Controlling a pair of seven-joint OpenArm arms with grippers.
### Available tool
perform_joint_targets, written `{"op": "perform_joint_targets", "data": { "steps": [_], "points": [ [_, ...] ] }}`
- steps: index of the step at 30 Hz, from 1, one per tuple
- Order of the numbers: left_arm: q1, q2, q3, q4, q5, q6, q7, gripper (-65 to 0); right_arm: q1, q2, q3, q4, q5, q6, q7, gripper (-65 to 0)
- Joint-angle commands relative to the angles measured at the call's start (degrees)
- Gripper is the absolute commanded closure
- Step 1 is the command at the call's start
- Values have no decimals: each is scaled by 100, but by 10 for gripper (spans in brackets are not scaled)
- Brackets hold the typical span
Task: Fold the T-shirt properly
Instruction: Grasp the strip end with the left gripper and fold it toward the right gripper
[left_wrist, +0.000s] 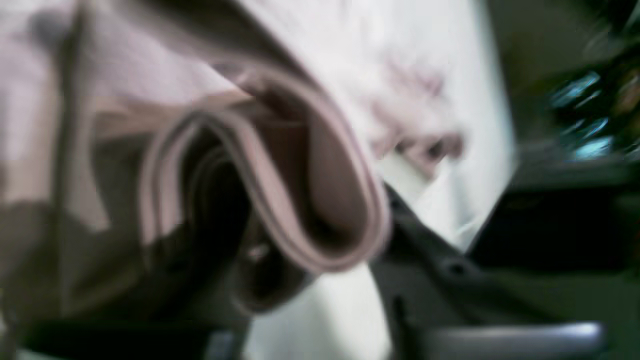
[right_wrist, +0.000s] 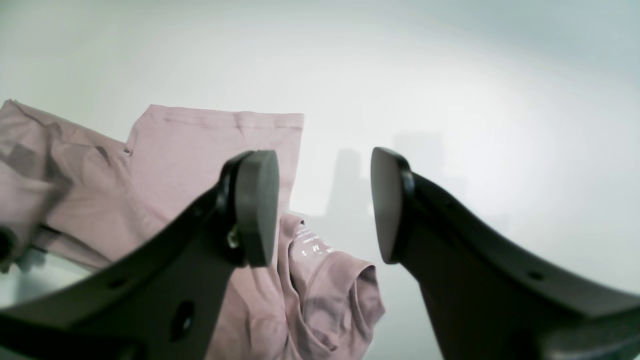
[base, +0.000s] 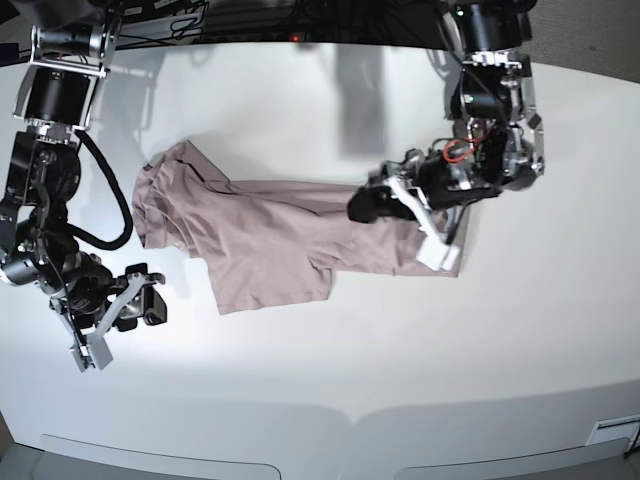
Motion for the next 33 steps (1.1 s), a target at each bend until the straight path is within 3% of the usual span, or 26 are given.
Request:
{"op": "perform_joint_targets", "data": {
  "steps": [1, 5, 13, 24, 30, 33],
  "points": [
    [-105, 13, 133, 116, 125, -13, -308, -180, 140, 92, 24, 116, 72, 17, 116, -304],
    [-146, 13, 562, 116, 975, -11, -1023, -229, 140, 92, 24, 116, 72, 17, 116, -304],
    [-273, 17, 907, 118, 1043, -9, -1283, -228, 138, 90, 24, 116, 72, 17, 109, -304],
    [-389, 13, 1731, 118, 1274, -104, -1285, -228, 138, 92, 24, 116, 46, 17, 111, -304],
    [-868, 13, 1766, 125, 1298, -104, -1233, -228, 136, 92, 24, 116, 44, 17, 111, -304],
    [-1193, 13, 1766, 146, 1298, -104, -844, -228, 136, 92, 26, 116, 24, 17, 111, -304]
  ]
}}
